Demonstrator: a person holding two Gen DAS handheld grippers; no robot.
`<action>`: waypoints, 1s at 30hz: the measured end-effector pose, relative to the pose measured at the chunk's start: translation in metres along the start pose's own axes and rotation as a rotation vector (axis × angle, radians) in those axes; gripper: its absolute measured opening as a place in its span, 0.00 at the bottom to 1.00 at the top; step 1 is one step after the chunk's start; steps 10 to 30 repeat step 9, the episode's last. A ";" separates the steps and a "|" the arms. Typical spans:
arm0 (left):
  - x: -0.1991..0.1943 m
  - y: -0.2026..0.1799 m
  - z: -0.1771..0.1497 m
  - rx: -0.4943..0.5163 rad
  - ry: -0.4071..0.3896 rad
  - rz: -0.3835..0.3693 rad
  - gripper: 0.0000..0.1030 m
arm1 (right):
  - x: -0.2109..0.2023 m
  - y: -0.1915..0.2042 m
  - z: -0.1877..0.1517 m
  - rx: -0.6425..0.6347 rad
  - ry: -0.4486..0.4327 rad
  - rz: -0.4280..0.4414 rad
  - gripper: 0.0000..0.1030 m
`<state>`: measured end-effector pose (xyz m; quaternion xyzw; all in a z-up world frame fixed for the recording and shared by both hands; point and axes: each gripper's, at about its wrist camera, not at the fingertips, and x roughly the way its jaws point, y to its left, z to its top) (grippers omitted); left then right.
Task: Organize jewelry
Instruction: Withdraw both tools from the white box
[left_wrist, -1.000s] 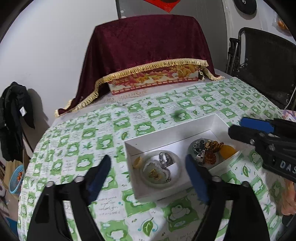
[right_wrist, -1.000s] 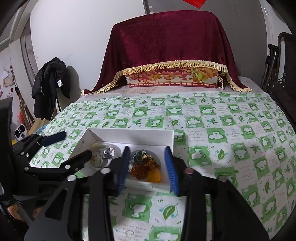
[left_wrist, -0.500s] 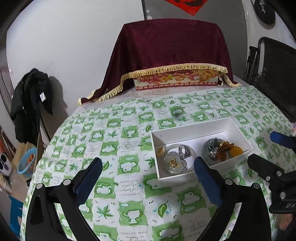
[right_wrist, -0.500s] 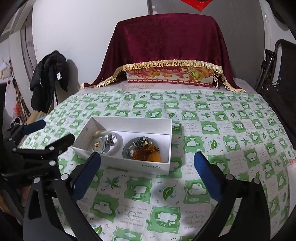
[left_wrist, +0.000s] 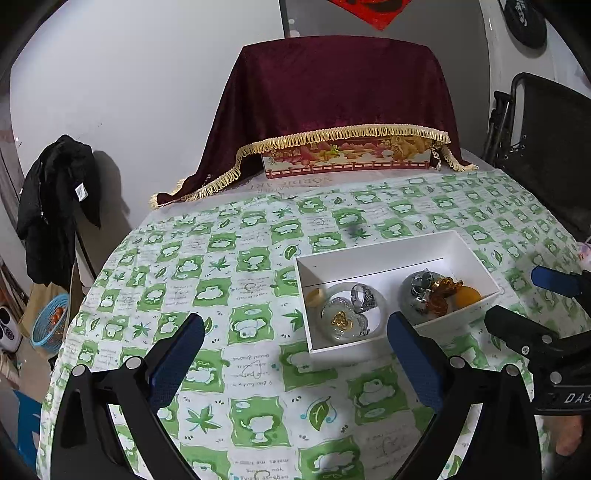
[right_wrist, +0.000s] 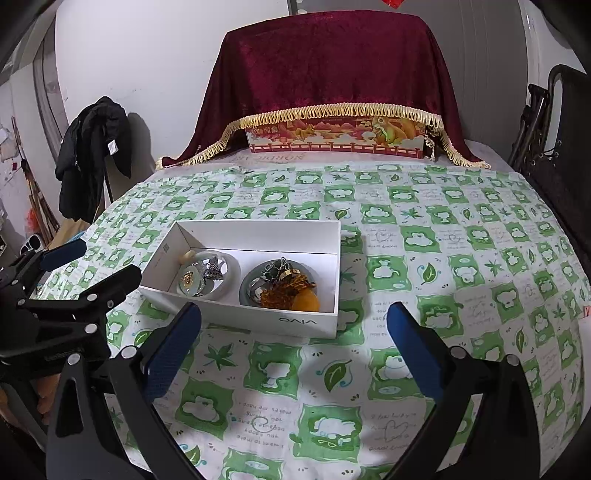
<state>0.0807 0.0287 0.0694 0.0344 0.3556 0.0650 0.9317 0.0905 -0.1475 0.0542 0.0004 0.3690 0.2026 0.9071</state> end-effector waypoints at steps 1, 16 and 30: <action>0.000 0.001 0.000 -0.007 0.006 -0.016 0.97 | 0.000 0.000 0.000 0.001 -0.001 0.001 0.95; 0.008 0.003 0.000 -0.007 0.043 0.031 0.97 | 0.001 0.000 0.001 0.005 0.007 0.000 0.95; 0.008 0.003 0.000 -0.007 0.043 0.031 0.97 | 0.001 0.000 0.001 0.005 0.007 0.000 0.95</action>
